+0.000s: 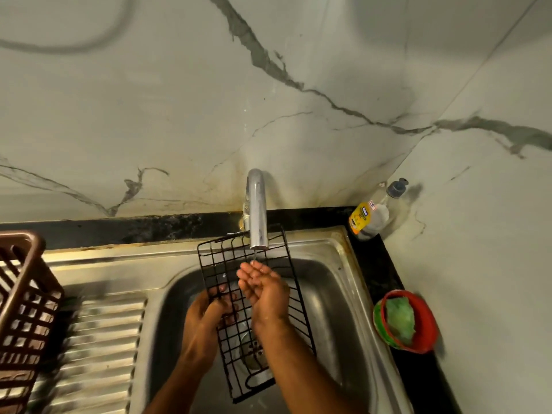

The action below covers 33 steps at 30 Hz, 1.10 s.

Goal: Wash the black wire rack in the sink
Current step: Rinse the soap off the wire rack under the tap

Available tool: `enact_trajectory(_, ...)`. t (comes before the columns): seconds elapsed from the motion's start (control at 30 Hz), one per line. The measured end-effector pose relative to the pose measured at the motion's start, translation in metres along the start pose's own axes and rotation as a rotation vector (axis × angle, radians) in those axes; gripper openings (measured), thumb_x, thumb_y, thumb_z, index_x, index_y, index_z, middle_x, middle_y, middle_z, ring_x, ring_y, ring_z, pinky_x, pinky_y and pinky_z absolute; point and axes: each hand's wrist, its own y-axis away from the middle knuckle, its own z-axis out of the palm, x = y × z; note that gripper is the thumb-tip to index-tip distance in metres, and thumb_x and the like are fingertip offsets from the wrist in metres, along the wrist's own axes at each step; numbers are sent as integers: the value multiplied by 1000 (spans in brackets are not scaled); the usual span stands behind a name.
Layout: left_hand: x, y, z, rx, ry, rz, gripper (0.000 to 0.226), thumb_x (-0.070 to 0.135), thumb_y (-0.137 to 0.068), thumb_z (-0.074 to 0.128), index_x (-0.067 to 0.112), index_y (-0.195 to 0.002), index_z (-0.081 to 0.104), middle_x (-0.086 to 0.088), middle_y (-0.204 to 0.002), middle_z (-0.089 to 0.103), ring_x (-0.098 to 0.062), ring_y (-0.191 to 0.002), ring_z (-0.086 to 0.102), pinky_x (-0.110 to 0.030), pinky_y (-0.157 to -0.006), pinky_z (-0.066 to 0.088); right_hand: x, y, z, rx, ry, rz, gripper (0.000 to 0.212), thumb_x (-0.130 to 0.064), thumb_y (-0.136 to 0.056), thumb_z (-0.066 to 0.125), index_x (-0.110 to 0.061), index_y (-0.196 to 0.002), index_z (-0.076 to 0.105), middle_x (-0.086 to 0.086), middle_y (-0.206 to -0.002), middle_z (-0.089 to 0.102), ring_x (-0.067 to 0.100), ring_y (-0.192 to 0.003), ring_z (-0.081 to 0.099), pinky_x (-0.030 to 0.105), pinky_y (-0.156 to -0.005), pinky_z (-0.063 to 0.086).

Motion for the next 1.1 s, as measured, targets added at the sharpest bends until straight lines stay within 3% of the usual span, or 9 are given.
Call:
enact_trajectory(0.07, -2, 3, 1, 11, 44, -41, 44, 29, -76, 58, 7, -113, 69, -17, -103, 75, -40, -98, 69, -46, -80, 57, 8, -2, -5, 20, 511, -510, 45, -1, -98, 52, -23, -136, 59, 1, -135, 65, 13, -129, 59, 28, -103, 53)
enact_trajectory(0.13, -2, 3, -3, 13, 40, -51, 43, 28, -76, 57, 7, -112, 70, -17, -102, 76, -38, -97, 71, -48, -81, 57, 23, -10, -14, 5, 1076, -910, 56, -15, -100, 50, -32, -152, 38, -2, -164, 29, 13, -155, 17, 29, -120, 31)
enact_trajectory(0.2, -3, 1, -7, -20, 12, -50, 43, 28, -77, 59, 8, -113, 71, -16, -104, 77, -36, -98, 72, -51, -84, 57, 28, -12, -19, 82, 1298, -890, 64, -38, -105, 38, -23, -162, 13, 0, -171, -4, 15, -156, -11, 36, -125, 15)
enact_trajectory(0.3, -1, 3, -3, -92, -56, -46, 51, 39, -72, 65, 8, -112, 71, -11, -103, 77, -33, -98, 71, -49, -82, 56, 32, -7, -14, 82, 1410, -700, 82, -62, -103, 23, -14, -160, -11, 6, -166, -25, 21, -152, -27, 43, -127, -4)
enact_trajectory(0.5, 7, 0, -3, -75, 9, -70, 39, 25, -74, 57, 5, -103, 71, -13, -94, 77, -39, -97, 68, -50, -78, 56, 29, -15, -22, -414, 1666, -1072, 70, -48, -106, 35, -23, -163, 2, -1, -170, -8, 26, -155, -19, 55, -125, 3)
enact_trajectory(0.7, 8, -5, -2, -62, -3, -3, 35, 22, -74, 58, 11, -102, 75, -18, -99, 76, -42, -97, 68, -60, -86, 54, 14, -21, -19, 61, 1516, -947, 57, -46, -108, 27, -27, -161, 17, -6, -169, 5, 24, -156, -11, 49, -126, 3)
enact_trajectory(0.8, 8, -3, 0, -60, 5, -12, 36, 22, -73, 57, 6, -101, 72, -13, -92, 77, -37, -92, 69, -50, -79, 56, 27, -21, -18, 14, 1528, -931, 59, -45, -108, 25, -26, -162, 11, -4, -170, 0, 27, -156, -14, 50, -125, 1)
enact_trajectory(0.97, 1, 2, -2, -1, 75, -58, 21, 6, -93, 51, 8, -92, 72, -15, -87, 75, -32, -86, 66, -44, -71, 54, 29, -22, -15, -478, 1654, -1125, 62, -34, -108, 36, -20, -162, 10, -2, -170, 4, 17, -156, -13, 46, -127, 4)
enact_trajectory(1.1, 1, -2, -2, 33, 85, -47, 37, 17, -73, 58, 6, -105, 73, -18, -95, 76, -37, -90, 70, -46, -77, 56, 20, -29, -19, -78, 1564, -993, 52, -39, -110, 26, -29, -160, 18, -7, -169, 12, 19, -156, -13, 48, -127, 4)
